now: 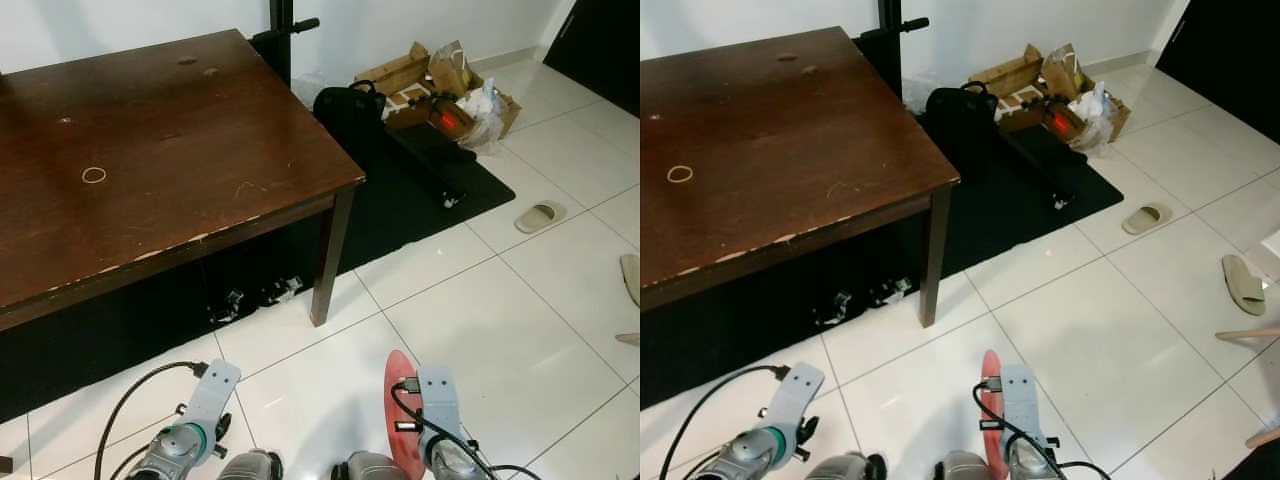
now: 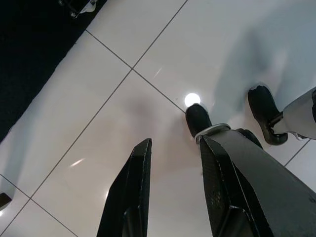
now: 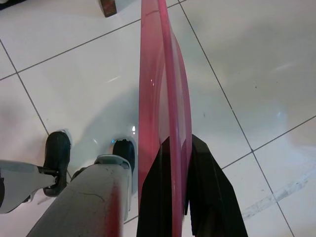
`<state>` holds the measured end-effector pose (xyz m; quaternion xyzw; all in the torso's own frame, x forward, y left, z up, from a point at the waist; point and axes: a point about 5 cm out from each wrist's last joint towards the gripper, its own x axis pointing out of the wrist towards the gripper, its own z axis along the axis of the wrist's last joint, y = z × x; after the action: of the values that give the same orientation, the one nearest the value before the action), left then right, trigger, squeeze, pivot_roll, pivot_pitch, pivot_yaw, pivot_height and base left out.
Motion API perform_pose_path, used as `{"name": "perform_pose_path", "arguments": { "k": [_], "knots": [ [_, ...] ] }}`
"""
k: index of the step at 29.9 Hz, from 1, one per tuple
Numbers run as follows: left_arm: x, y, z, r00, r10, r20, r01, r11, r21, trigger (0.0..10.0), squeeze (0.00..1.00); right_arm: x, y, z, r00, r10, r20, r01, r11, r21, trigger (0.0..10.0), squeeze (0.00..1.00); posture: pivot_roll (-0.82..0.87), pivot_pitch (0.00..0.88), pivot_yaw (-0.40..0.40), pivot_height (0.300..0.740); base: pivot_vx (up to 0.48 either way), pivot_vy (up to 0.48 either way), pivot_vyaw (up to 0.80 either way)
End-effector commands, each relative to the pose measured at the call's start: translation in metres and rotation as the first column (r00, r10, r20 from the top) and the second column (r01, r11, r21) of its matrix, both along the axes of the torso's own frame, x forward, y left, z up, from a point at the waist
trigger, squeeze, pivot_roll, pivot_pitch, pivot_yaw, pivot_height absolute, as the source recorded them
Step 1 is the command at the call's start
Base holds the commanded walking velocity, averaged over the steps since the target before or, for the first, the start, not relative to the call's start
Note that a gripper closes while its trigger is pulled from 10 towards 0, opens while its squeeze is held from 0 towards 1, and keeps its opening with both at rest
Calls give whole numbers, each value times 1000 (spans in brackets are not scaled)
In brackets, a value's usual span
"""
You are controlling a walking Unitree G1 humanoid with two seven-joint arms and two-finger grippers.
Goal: Setting the table
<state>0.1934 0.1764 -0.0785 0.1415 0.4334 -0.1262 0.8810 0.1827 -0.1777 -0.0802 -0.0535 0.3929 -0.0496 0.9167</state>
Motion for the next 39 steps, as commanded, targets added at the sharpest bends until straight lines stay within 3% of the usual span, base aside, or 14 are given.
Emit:
{"name": "perform_pose_path", "arguments": {
  "k": [1,17,31,39],
  "knots": [
    [-8,-1,-4,999,-4,-34,4,1000,9,10000,0,-3,-1,-1,1000,-12,-6,12,1000,1,10000,0,-97,0,32,740,0,0,0],
    [-13,8,-6,999,2,-35,-1,1000,28,10000,0,-12,-6,-4,999,-39,-15,39,999,11,10000,0,-117,0,48,740,0,0,0],
    [-17,14,-7,997,67,-29,-66,998,19,10000,0,0,-13,4,995,-73,67,74,997,-7,10000,0,-108,0,33,740,0,0,0],
    [-18,19,-6,996,87,-23,-87,996,13,10000,0,0,-17,5,996,-72,61,73,997,-17,10000,0,-103,0,27,740,0,0,0]
  ]
}}
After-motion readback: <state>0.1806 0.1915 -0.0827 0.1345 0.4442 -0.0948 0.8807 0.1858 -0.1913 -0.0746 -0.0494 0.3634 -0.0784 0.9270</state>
